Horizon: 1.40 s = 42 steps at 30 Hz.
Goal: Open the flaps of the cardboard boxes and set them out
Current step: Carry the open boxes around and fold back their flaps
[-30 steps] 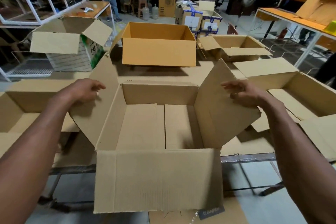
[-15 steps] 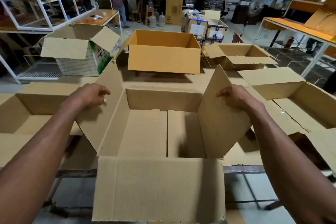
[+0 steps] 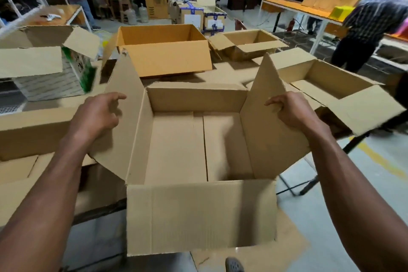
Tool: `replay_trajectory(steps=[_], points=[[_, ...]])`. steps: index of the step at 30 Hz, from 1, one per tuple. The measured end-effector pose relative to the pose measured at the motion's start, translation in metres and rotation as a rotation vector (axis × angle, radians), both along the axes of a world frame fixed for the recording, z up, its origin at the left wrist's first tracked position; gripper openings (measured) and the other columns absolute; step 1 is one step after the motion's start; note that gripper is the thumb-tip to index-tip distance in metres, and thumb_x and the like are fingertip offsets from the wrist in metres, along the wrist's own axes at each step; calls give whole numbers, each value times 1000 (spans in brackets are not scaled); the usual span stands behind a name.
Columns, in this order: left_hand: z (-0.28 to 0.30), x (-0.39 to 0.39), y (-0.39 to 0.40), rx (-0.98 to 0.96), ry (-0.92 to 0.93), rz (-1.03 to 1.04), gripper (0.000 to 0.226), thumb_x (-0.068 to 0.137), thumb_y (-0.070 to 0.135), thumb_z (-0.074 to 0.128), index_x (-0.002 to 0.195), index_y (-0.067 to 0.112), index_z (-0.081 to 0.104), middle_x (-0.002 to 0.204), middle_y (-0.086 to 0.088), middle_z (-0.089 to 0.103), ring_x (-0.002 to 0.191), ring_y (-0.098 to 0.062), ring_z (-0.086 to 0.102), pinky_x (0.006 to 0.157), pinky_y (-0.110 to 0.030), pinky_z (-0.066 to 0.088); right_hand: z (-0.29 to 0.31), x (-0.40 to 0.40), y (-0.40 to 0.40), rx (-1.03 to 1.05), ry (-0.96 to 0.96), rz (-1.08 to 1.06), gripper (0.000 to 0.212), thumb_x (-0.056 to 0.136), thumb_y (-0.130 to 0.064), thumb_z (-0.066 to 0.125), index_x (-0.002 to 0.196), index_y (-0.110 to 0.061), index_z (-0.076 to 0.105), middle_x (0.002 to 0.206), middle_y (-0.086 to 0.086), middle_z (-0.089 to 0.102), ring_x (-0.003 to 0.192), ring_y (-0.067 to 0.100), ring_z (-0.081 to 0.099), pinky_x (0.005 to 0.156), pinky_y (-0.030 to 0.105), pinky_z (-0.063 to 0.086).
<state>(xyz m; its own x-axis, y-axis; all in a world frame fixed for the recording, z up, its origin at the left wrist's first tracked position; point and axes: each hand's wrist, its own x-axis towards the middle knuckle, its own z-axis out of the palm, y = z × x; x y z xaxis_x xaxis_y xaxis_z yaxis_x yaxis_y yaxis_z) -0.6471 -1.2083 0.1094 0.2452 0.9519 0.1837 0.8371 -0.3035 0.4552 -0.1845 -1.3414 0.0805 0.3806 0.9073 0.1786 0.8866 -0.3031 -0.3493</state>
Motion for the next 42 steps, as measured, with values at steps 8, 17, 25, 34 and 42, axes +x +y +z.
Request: replay_trajectory(steps=[8,17,25,34,42], points=[[0,28,-44,3,62,-239,80,79,-6,71,143,37,50,144,-13,52,115,-34,57,92,-52,50,3,-59,-183,180,123,-293,65,70,19,47,116,-18,75,129,2,68,120,16,63,98,34,53],[-6,117,-148,-15,56,-609,87,80,-9,69,149,37,42,141,-19,55,113,-36,59,93,-54,50,-31,-86,-368,167,138,-731,70,67,18,52,116,-27,74,129,-7,67,104,20,69,89,28,54],[-32,231,-254,-64,177,-870,86,79,-9,69,147,37,44,126,-18,66,104,-36,64,87,-43,51,-57,-68,-528,70,200,-1030,78,73,14,55,134,-34,63,105,13,72,66,16,52,68,22,42],[-70,353,-380,-129,246,-1037,87,77,-12,69,150,29,44,138,-12,62,116,-31,63,100,-40,48,-74,-21,-664,-7,214,-1181,72,78,9,66,140,-26,58,130,18,65,111,36,65,96,36,50],[-103,431,-441,-139,214,-1061,83,81,-10,70,151,25,43,140,-17,59,118,-31,63,101,-41,49,-82,59,-713,-7,209,-1192,70,80,10,68,141,-24,56,137,18,60,80,20,60,90,42,58]])
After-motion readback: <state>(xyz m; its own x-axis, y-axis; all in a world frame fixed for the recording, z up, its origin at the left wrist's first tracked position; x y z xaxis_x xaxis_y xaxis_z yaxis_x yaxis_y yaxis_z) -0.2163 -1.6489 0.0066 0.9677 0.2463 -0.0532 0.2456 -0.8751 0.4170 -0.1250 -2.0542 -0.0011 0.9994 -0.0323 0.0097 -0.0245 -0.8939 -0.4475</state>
